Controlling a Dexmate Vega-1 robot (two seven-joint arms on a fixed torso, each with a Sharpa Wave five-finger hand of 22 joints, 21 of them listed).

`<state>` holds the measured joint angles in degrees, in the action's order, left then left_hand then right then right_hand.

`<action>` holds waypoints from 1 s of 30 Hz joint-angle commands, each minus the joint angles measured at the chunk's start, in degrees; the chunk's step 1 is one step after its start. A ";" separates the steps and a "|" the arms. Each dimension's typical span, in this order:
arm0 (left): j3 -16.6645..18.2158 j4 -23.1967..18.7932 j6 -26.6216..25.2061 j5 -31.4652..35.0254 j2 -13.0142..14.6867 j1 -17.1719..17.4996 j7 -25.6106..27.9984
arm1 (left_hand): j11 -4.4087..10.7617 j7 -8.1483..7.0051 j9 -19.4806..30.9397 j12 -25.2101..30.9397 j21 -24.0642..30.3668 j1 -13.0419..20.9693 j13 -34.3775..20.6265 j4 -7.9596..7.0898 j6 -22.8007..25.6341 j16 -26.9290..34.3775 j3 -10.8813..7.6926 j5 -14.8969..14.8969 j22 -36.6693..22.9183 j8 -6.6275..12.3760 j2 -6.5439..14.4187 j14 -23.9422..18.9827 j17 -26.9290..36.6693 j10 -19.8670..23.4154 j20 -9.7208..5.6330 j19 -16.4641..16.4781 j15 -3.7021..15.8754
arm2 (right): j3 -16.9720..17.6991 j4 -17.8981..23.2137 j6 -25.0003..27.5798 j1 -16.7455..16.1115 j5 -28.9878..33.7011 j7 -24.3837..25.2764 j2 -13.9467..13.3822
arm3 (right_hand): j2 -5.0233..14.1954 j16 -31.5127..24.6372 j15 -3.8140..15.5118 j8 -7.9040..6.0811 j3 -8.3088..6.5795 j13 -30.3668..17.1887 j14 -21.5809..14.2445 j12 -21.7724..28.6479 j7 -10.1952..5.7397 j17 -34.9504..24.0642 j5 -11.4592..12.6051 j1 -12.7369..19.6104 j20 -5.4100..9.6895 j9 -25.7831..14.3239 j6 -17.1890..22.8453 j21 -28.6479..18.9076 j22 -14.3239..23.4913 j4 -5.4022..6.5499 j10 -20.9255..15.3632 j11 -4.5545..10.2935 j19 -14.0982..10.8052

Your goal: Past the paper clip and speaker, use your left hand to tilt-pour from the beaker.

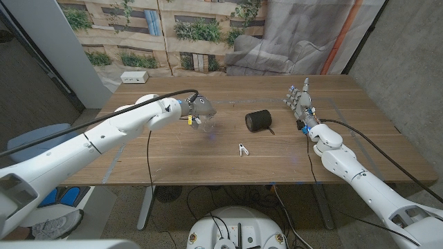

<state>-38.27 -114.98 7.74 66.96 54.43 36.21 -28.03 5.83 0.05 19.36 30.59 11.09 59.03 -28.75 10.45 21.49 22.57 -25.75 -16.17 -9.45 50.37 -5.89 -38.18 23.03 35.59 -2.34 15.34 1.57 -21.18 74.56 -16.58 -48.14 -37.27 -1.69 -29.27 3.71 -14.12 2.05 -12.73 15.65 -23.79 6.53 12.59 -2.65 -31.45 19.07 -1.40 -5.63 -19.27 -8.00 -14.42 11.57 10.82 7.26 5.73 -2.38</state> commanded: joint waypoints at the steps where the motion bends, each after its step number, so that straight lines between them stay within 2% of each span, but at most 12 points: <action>1: -0.88 -1.19 -0.67 6.48 -0.98 -0.05 -2.84 | 3.09 0.72 0.09 0.06 -0.13 1.10 -4.19 -1.36 0.45 -0.20 -1.69 -0.23 -0.32 0.54 14.93 -2.05 0.16 3.13 -0.93 -0.16 9.14 | 0.01 0.00 0.03 0.00 0.00 -0.01 0.00 | 4.99 -0.17 1.12 -0.31 0.40 -0.26 0.31 0.35 -0.14 -0.33 0.35 0.15 -0.37 -0.08 -0.41 -0.41 0.26 -0.02 0.53 -0.16 -0.05; 11: -1.50 -1.34 -1.37 11.81 -1.41 -0.22 -4.56 | 2.77 0.87 -0.15 -0.26 -0.16 0.37 -4.33 -1.51 0.08 -0.58 -1.88 -0.29 -0.33 0.75 15.07 -1.82 0.19 2.69 -0.74 -0.29 8.93 | 0.00 -0.10 -0.03 0.03 0.01 -0.06 0.03 | 4.99 -0.17 1.12 -0.31 0.40 -0.26 0.31 0.35 -0.14 -0.33 0.35 0.15 -0.37 -0.08 -0.41 -0.41 0.26 -0.02 0.53 -0.16 -0.05; 19: -2.21 -0.90 -0.94 13.39 -2.10 -0.37 -5.76 | 2.76 1.19 -0.38 -0.41 -0.08 -0.63 -4.47 -1.85 -0.34 -0.83 -1.93 -0.28 -0.35 0.79 15.16 -1.78 0.22 2.62 -0.52 -0.17 8.75 | 0.00 -0.09 -0.02 0.03 0.01 -0.05 0.03 | 4.99 -0.17 1.12 -0.31 0.40 -0.26 0.31 0.35 -0.14 -0.33 0.35 0.15 -0.37 -0.08 -0.41 -0.41 0.26 -0.02 0.53 -0.16 -0.05; 30: -3.75 -0.25 -0.26 17.00 -2.85 -0.84 -5.62 | 2.68 1.22 -0.66 -0.61 -0.04 -0.98 -4.61 -1.57 -0.35 -0.86 -2.13 -0.28 -0.36 0.84 15.29 -1.71 0.45 2.51 -0.40 -0.14 8.70 | -0.01 -0.09 -0.03 0.03 0.01 -0.04 0.04 | 4.99 -0.17 1.12 -0.31 0.40 -0.26 0.31 0.35 -0.14 -0.33 0.35 0.15 -0.37 -0.08 -0.41 -0.41 0.26 -0.02 0.53 -0.16 -0.05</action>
<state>-40.44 -115.92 6.99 80.78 52.49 35.75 -33.26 5.83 0.85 18.54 30.04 11.09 59.03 -28.79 10.43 20.69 21.75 -25.74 -16.17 -9.76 50.67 -5.89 -38.29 23.18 35.58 -2.34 15.34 1.67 -21.19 74.54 -16.57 -48.11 -37.27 -1.72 -29.23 3.71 -14.12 2.05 -12.73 15.65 -23.79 6.53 12.59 -2.65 -31.45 19.07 -1.40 -5.63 -19.27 -8.00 -14.42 11.56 10.82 7.26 5.73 -2.39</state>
